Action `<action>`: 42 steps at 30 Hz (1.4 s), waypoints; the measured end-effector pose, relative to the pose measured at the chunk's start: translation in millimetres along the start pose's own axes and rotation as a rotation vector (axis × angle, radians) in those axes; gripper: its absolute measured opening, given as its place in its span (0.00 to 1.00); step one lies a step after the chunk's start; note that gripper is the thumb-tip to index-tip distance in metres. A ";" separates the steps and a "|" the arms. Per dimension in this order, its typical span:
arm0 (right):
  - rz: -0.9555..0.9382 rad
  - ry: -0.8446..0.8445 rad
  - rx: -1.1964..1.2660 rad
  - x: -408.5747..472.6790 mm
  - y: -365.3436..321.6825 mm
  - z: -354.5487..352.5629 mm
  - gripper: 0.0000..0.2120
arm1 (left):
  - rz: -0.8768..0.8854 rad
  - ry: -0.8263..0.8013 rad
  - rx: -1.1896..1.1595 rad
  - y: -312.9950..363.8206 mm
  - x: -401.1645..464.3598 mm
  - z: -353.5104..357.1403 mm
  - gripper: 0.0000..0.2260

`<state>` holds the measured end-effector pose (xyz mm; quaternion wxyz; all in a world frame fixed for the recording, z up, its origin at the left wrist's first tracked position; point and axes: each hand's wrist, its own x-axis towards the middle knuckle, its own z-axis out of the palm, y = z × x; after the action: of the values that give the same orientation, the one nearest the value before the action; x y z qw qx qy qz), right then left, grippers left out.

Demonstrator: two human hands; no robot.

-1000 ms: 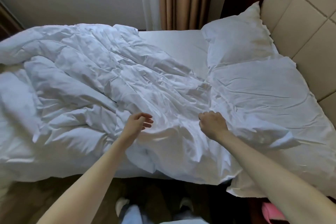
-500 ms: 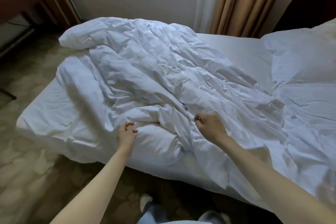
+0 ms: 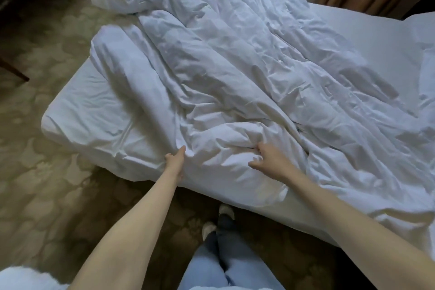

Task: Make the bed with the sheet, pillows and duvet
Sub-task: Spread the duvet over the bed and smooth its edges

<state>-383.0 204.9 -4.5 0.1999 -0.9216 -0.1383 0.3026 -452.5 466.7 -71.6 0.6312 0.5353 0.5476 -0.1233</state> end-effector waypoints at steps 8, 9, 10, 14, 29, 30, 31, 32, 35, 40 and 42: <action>0.052 -0.069 -0.407 36.4 -2.3 41.4 0.32 | -0.118 -0.103 0.001 9.9 40.9 9.7 0.30; 0.030 -0.056 -0.405 41.3 -0.7 40.4 0.26 | -0.095 -0.085 0.010 11.9 42.6 10.9 0.25; 0.006 -0.058 -0.382 45.6 1.0 38.2 0.20 | -0.068 -0.065 0.018 15.5 41.8 12.7 0.19; -0.033 -0.089 -0.117 49.4 8.9 24.8 0.11 | 0.011 -0.068 -0.103 37.3 30.8 20.5 0.14; -0.157 0.355 0.688 60.7 -93.9 -98.1 0.25 | 0.325 -0.113 -0.175 249.6 -45.3 7.8 0.15; -0.174 0.365 0.715 61.5 -107.3 -105.0 0.24 | 0.348 -0.090 -0.163 260.4 -50.4 1.7 0.12; -0.199 0.380 0.746 62.4 -122.2 -111.4 0.23 | 0.372 -0.063 -0.161 272.8 -53.2 -9.4 0.11; -0.221 0.393 0.771 63.0 -138.6 -116.9 0.22 | 0.403 -0.048 -0.161 285.0 -52.7 -19.0 0.11; -0.282 0.429 0.816 67.9 -192.7 -127.2 0.21 | 0.445 -0.066 -0.206 326.0 -42.2 -62.5 0.14; -0.326 0.431 0.887 78.0 -299.8 -97.7 0.24 | 0.523 -0.135 -0.115 380.1 -53.3 -157.7 0.15; -0.320 0.397 0.885 81.1 -344.4 -78.3 0.26 | 0.566 -0.143 -0.097 393.2 -59.6 -198.4 0.14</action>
<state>-318.0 516.8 168.1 0.6374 -0.7556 -0.0957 0.1168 -293.8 757.8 224.4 0.7025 0.6257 0.3359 0.0465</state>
